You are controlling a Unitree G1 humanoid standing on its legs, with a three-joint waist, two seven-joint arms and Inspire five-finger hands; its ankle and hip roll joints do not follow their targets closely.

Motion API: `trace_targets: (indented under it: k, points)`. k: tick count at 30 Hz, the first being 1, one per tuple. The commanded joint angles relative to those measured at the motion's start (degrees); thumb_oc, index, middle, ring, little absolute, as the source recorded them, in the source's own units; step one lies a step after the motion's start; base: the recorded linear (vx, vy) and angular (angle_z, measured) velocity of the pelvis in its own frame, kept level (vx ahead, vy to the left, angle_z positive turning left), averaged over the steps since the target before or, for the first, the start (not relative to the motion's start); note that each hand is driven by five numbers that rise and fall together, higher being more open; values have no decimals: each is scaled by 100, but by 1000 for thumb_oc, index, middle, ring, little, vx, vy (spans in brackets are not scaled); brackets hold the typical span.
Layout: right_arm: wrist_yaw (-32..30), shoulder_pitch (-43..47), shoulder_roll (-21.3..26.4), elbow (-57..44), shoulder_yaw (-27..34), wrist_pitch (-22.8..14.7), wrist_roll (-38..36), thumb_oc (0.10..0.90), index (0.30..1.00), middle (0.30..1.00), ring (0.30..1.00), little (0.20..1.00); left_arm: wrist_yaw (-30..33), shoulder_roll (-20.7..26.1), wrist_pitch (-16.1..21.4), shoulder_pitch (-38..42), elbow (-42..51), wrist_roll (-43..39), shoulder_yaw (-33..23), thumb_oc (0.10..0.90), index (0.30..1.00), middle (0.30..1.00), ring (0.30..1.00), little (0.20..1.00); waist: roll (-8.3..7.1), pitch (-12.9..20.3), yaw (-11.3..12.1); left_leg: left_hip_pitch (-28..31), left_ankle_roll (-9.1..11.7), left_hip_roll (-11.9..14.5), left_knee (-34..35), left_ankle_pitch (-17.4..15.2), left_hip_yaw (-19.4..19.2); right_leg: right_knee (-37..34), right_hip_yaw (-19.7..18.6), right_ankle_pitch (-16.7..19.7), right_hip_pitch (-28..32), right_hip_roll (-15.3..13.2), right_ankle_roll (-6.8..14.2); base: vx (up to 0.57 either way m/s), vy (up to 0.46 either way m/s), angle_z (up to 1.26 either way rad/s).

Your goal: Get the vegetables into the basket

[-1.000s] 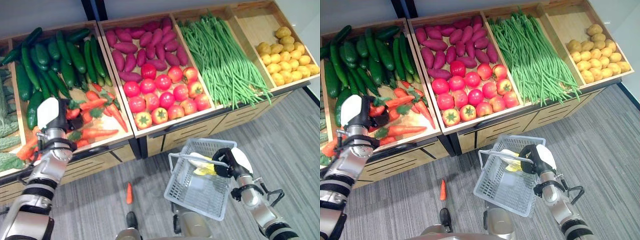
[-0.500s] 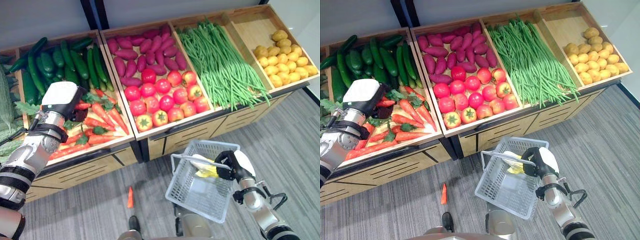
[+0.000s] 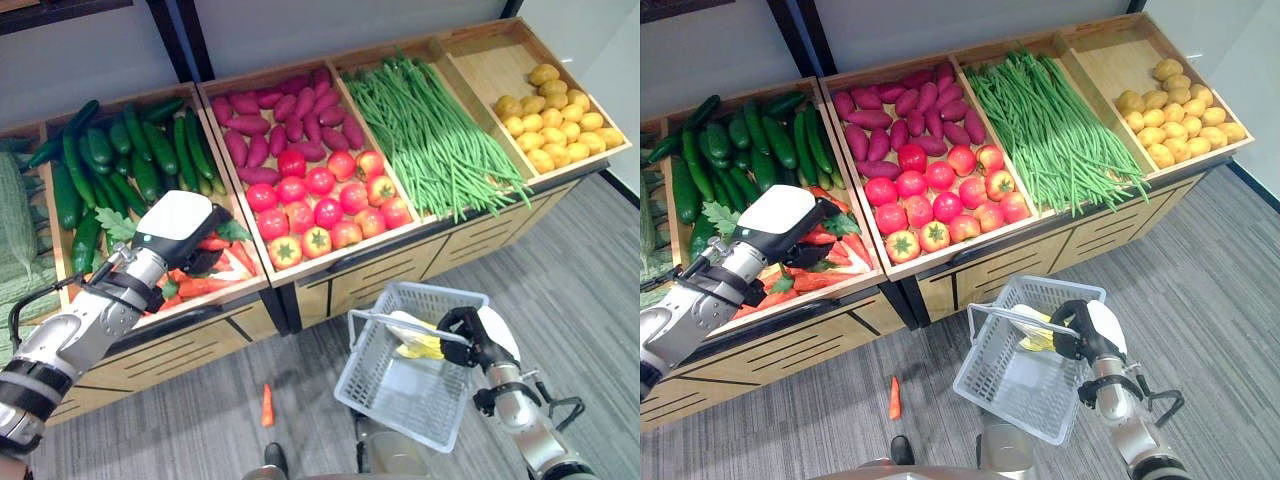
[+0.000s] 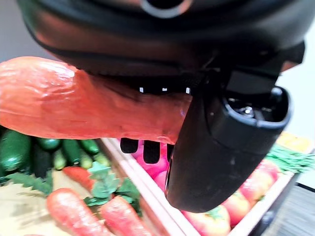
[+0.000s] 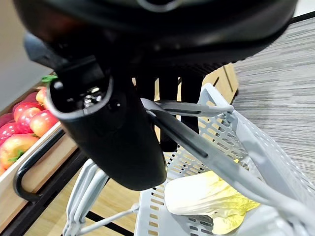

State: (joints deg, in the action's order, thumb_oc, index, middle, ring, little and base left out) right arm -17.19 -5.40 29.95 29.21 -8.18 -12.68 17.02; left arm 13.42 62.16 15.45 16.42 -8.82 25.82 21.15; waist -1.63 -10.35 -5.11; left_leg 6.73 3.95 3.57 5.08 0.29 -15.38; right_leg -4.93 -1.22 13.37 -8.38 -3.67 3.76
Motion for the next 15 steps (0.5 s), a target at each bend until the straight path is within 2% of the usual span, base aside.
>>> trace_targets:
  k: [1, 4, 6, 7, 8, 9, 11, 13, 14, 15]
  points:
    - [-201, -39, 182, -526, 222, -517, -211, 400, 300, 300, 300, 300, 221, 461, 205, 603, 130, -274, -292, 400, 300, 300, 300, 300, -161, 415, -105, -73, -212, -243, -96, -280, 226, 57, -77, -201, 341, -822, 913, -61, 110, -13]
    - [-267, -59, 178, -538, 286, -509, -164, 400, 300, 300, 300, 300, 232, 578, 313, 576, 436, -246, -329, 400, 300, 300, 300, 300, -204, 399, -139, -105, -261, -324, -32, -265, 81, 59, -267, 154, 110, -853, 1038, -82, 91, -24]
    - [-280, -41, 178, -603, 302, -497, -145, 400, 300, 300, 300, 300, 228, 690, 359, 474, 632, -223, -429, 400, 300, 300, 300, 300, -201, 357, -87, -161, -297, -278, -46, -258, -82, 138, -273, 218, -24, -835, 1063, -125, 10, -48]
    - [-283, -1, 162, -585, 286, -488, -153, 400, 300, 300, 300, 300, 225, 740, 356, 412, 673, -223, -482, 400, 300, 300, 300, 300, -210, 351, -43, -201, -305, -247, -46, -219, -160, 228, -220, 147, -56, -839, 1039, -147, -39, -65]
    - [-303, 77, 148, -534, 255, -477, -172, 400, 300, 300, 300, 300, 211, 822, 357, 422, 802, -211, -464, 400, 300, 300, 300, 300, -157, 320, 38, -240, -329, -167, -76, -215, -266, 549, 54, -21, -54, -881, 993, -140, -58, -47]
    - [-302, 124, 142, -503, 227, -480, -178, 400, 300, 300, 300, 300, 206, 855, 356, 444, 828, -201, -471, 400, 300, 300, 300, 300, -159, 319, 63, -293, -318, -139, -98, -186, -299, 637, 116, -86, -76, -891, 945, -132, -28, -61]
    - [-311, 201, 146, -497, 220, -478, -195, 400, 300, 300, 300, 300, 198, 939, 360, 428, 1000, -160, -526, 400, 300, 300, 300, 300, -110, 292, 169, -387, -307, -50, -218, -180, -412, 969, 565, -352, 76, -991, 883, -109, -11, -64]
    - [-311, 211, 145, -495, 214, -479, -196, 400, 300, 300, 300, 300, 195, 944, 358, 413, 1007, -160, -547, 400, 300, 300, 300, 300, -120, 303, 164, -424, -305, -50, -231, -159, -415, 974, 562, -338, 42, -994, 872, -69, -15, -36]
    - [-325, 214, 131, -473, 235, -454, -238, 400, 300, 300, 300, 300, 156, 1018, 392, 392, 1245, -99, -569, 400, 300, 300, 300, 300, -65, 339, 217, -454, -294, -1, -242, -126, -575, 1321, 835, -623, 208, -1012, 814, -77, -30, -17]
    - [-335, 205, 129, -501, 267, -451, -240, 400, 300, 300, 300, 300, 141, 988, 406, 357, 1287, -102, -580, 400, 300, 300, 300, 300, -73, 358, 224, -449, -285, -4, -236, -113, -642, 1319, 901, -627, 249, -1004, 824, -77, -30, -26]
